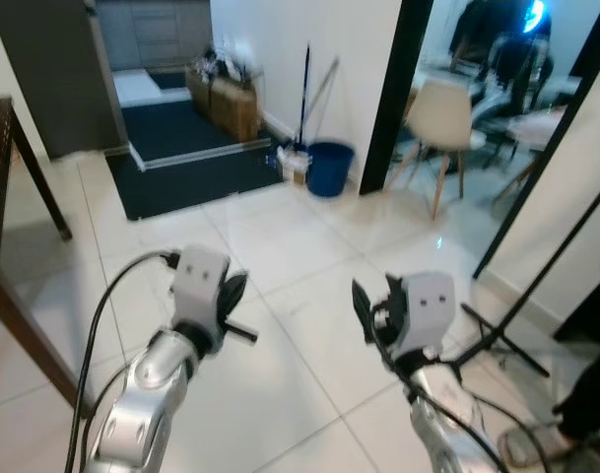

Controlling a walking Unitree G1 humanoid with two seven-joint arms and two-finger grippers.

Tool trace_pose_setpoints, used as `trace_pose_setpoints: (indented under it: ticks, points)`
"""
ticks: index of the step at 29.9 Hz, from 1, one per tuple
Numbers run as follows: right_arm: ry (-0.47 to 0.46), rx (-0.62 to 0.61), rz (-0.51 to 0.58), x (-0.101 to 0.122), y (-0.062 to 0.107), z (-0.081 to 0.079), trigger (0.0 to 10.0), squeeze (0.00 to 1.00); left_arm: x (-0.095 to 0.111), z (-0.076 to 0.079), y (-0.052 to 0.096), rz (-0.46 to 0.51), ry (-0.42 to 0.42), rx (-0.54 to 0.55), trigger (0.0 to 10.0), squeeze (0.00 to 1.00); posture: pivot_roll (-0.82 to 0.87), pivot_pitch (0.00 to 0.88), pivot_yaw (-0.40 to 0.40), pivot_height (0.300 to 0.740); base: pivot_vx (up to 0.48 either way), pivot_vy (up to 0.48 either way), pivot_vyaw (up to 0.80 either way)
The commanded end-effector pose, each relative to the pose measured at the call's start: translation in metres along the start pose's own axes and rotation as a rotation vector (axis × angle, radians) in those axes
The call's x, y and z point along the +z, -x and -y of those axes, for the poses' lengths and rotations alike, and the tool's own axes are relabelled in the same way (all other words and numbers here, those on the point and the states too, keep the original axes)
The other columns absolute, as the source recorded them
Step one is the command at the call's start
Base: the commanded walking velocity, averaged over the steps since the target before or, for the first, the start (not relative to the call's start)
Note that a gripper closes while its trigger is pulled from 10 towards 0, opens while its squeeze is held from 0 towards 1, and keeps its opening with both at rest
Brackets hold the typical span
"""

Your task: Setting the table

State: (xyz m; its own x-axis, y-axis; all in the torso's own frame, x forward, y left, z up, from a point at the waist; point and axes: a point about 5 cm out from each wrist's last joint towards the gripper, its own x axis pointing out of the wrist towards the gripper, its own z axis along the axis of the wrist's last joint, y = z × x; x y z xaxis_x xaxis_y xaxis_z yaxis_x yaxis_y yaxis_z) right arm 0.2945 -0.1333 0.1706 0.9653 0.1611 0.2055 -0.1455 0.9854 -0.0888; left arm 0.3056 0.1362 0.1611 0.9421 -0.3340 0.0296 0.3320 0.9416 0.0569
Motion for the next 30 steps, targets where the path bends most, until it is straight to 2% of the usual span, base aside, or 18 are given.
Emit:
trace_pose_setpoints:
  ticks: [1, 17, 22, 24, 30]
  points:
    - [0.005, -0.003, -0.011, -0.003, 0.001, 0.003, 10.0, 0.00, -0.005, 0.003, 0.002, -0.015, -0.002, 0.002, 10.0, 0.00, 0.04, 0.096, 0.035, 0.740, 0.480, 0.000, 0.00]
    - [0.021, 0.026, -0.022, -0.005, 0.005, 0.000, 10.0, 0.00, -0.012, 0.015, 0.004, -0.029, 0.039, 0.013, 10.0, 0.00, 0.03, 0.124, 0.019, 0.740, 0.480, 0.000, 0.00]
    - [-0.018, 0.030, -0.029, -0.006, 0.005, -0.002, 10.0, 0.00, -0.010, 0.015, 0.002, -0.014, 0.028, 0.024, 10.0, 0.00, 0.02, 0.122, 0.020, 0.740, 0.480, 0.000, 0.00]
    - [-0.049, 0.024, -0.029, -0.005, 0.004, -0.003, 10.0, 0.00, -0.008, 0.013, 0.002, -0.007, 0.008, 0.048, 10.0, 0.00, 0.02, 0.122, 0.020, 0.740, 0.480, 0.000, 0.00]
    - [-0.057, 0.056, -0.015, -0.004, 0.005, -0.006, 10.0, 0.00, -0.007, 0.004, -0.001, -0.011, 0.005, 0.153, 10.0, 0.00, 0.01, 0.118, 0.031, 0.740, 0.480, 0.000, 0.00]
